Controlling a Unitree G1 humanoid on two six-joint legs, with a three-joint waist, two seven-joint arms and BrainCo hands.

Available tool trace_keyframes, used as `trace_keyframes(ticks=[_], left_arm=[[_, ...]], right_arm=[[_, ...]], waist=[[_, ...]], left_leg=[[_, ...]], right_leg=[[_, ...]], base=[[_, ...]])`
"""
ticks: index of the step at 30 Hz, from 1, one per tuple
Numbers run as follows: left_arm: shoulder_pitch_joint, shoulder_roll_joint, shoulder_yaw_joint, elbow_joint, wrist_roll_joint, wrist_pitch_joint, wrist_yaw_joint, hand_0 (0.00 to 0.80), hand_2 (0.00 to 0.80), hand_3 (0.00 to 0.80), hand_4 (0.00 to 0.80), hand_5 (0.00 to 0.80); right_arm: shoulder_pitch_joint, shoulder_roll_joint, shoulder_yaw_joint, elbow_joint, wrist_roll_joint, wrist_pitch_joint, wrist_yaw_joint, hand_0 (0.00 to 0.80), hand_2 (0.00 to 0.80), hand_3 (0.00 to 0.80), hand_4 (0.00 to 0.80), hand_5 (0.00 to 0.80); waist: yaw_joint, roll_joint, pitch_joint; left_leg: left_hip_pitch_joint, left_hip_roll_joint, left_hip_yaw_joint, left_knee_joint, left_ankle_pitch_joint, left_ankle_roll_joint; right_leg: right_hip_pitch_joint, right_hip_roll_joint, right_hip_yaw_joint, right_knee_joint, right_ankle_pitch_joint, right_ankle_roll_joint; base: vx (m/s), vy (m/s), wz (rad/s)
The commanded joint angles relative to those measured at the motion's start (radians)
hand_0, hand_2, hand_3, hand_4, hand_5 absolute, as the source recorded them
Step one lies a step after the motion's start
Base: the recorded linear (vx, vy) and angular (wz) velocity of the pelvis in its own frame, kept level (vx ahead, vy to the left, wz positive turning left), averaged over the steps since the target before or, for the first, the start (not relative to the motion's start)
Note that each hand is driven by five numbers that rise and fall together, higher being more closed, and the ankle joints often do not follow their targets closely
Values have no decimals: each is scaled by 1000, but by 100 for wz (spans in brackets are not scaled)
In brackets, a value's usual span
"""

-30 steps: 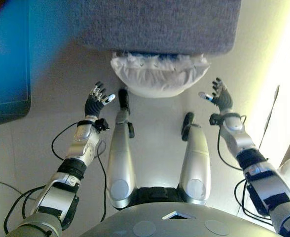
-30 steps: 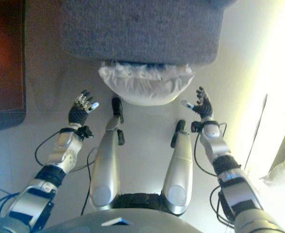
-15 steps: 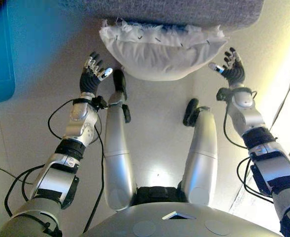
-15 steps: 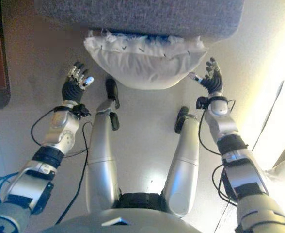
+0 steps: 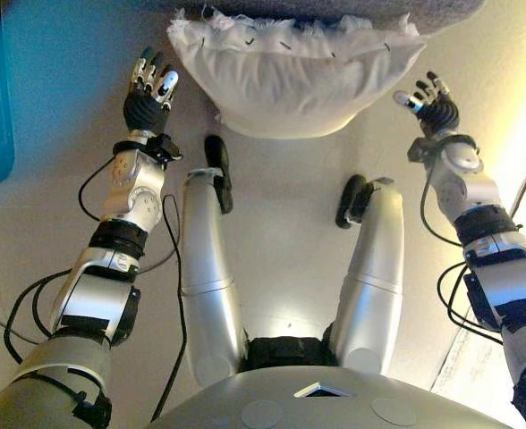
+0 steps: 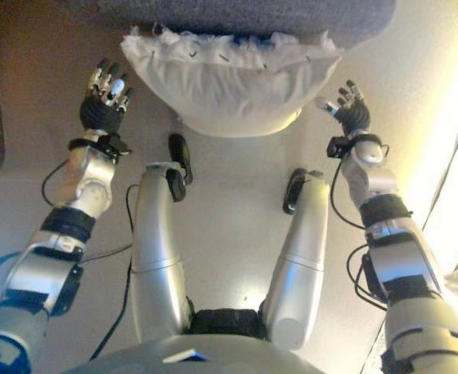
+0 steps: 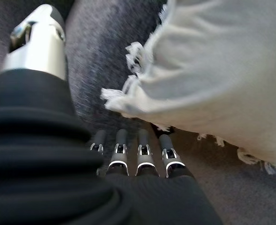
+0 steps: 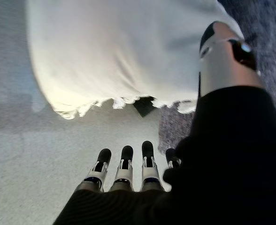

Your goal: Pick up the cushion and take it to the sofa

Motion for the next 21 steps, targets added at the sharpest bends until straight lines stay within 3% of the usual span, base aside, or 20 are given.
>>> trace_keyframes(ticks=[1, 9, 21], left_arm=[[-40, 13, 9, 49, -54, 3, -77, 0, 0, 0, 0, 0], [-131, 53, -37, 126, -125, 79, -187, 0, 0, 0, 0, 0], [-132, 57, -61, 148, -213, 119, -361, 0, 0, 0, 0, 0]], right_arm=[[-58, -6, -7, 37, 29, 12, 58, 0, 0, 0, 0, 0], [-130, -38, 41, 74, 54, 35, 128, 0, 0, 0, 0, 0], [-220, -36, 84, 104, 64, 44, 141, 0, 0, 0, 0, 0]], waist=[[-4, 13, -8], [-18, 15, -7], [-13, 37, -7]], left_leg=[[40, 49, -9, -6, -96, 6], [25, 58, -1, 1, -99, 5], [39, 67, 12, -7, -111, -1]], right_leg=[[-49, 15, 20, -219, 284, -34], [-67, 12, 20, -221, 287, -37], [-63, 5, 21, -228, 279, -43]], base=[[8, 5, 12], [33, 13, 0], [21, 12, -1]])
